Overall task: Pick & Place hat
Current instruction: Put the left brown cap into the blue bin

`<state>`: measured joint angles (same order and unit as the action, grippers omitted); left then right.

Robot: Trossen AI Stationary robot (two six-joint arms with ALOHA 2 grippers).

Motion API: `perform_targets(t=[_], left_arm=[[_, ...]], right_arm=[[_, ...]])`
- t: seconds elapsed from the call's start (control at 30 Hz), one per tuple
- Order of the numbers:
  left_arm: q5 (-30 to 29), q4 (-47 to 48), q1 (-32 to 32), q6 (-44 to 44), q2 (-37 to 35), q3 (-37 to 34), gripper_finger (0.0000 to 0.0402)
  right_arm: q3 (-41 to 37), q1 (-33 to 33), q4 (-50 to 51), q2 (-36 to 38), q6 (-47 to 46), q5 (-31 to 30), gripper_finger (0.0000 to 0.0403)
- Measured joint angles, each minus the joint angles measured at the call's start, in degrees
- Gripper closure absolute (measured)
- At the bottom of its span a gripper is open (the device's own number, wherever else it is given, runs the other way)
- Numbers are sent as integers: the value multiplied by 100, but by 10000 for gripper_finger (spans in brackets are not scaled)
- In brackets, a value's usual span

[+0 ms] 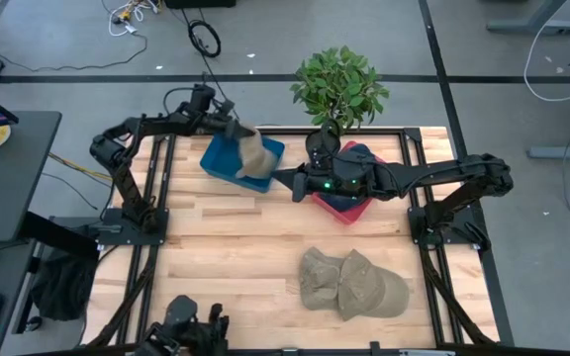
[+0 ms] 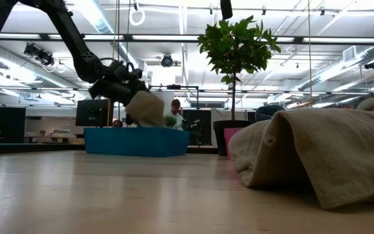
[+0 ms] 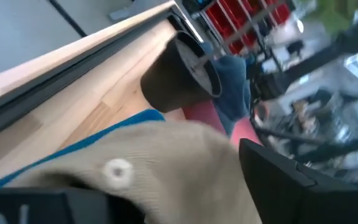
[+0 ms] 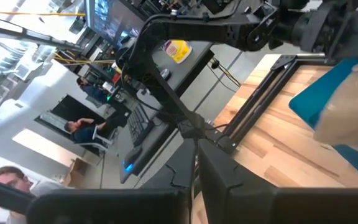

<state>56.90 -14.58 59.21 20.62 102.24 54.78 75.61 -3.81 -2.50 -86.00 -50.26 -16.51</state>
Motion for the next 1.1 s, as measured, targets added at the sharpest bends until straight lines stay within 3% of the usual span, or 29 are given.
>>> perform_targets(t=[0.3, 0.63, 0.87, 1.1], left_arm=[[420, -25, 279, 639, 0, 0, 148], [437, -93, 401, 2514, -12, 0, 149], [236, 243, 394, 2460, -210, -4, 187], [-367, 1936, 396, 1282, -459, 138, 247]], right_arm=[[0, 2, 48, 0, 148, 115, 378], [0, 2, 46, 0, 422, 117, 378], [0, 2, 43, 0, 800, 229, 378], [0, 2, 43, 0, 938, 266, 378]])
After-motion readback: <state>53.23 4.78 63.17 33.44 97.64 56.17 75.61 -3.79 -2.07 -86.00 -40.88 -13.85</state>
